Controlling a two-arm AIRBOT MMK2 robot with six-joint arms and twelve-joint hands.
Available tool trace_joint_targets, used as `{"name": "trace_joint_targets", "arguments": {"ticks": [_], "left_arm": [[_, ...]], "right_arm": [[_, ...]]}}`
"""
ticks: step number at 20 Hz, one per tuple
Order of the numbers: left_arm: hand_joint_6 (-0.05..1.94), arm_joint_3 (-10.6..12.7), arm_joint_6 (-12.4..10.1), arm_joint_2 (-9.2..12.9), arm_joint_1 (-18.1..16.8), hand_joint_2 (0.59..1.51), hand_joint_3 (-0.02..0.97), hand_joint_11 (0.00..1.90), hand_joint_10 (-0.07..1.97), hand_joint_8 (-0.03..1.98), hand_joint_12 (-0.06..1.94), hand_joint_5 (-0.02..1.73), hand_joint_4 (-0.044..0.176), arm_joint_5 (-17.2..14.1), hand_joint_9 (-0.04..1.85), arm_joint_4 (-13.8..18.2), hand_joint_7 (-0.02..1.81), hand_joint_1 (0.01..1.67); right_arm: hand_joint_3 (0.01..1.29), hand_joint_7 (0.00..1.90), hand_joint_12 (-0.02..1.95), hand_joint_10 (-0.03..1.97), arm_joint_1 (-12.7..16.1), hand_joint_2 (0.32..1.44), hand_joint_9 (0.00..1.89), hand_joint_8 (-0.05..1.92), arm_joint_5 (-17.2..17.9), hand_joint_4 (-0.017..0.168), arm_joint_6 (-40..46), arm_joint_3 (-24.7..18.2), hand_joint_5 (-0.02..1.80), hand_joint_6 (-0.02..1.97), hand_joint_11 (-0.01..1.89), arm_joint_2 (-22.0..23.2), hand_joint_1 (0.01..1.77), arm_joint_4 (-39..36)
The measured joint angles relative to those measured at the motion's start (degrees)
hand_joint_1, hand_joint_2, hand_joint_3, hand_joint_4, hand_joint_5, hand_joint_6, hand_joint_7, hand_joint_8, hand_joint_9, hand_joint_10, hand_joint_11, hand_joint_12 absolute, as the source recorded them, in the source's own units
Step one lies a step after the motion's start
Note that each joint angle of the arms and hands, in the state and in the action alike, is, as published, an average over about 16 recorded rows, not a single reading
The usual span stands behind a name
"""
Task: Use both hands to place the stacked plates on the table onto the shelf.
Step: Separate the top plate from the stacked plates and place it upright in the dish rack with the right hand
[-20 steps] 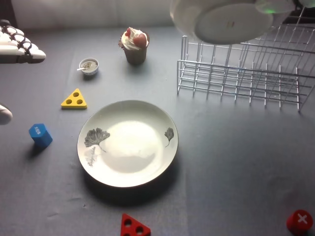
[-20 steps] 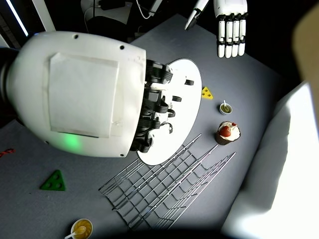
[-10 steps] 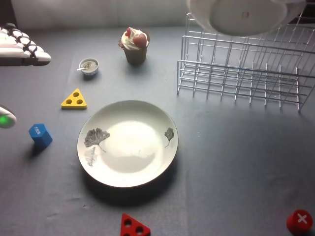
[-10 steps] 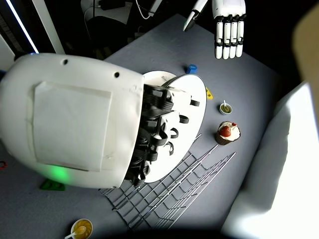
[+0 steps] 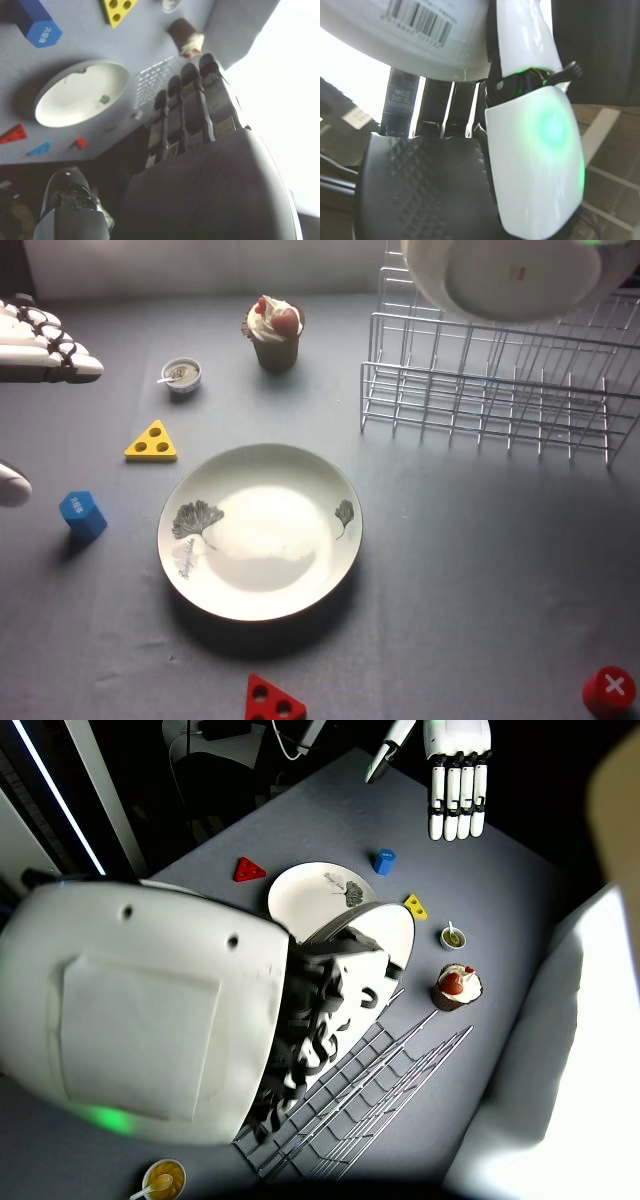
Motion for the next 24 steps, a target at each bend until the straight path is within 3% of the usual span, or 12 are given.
{"name": "trace_joint_targets", "arguments": {"ticks": [14,24], "left_arm": [[0.00,-0.20,-0.02,-0.79,-1.43,0.983,-0.006,0.15,0.01,0.01,0.01,0.14,0.001,-0.22,0.18,5.24,0.19,0.04],[0.00,-0.41,-0.03,-1.12,-1.93,0.984,-0.006,0.15,0.01,0.01,0.01,0.14,0.001,-0.24,0.18,7.18,0.18,0.05]], "right_arm": [[0.01,1.07,1.30,0.56,-0.04,0.97,1.17,0.62,-3.06,-0.009,3.16,5.61,0.85,0.97,1.00,-1.30,1.49,-0.08],[0.01,1.07,1.31,0.64,-0.47,0.97,1.15,0.61,-3.74,-0.009,4.71,9.37,0.86,0.94,1.00,-3.97,1.49,-0.27]]}}
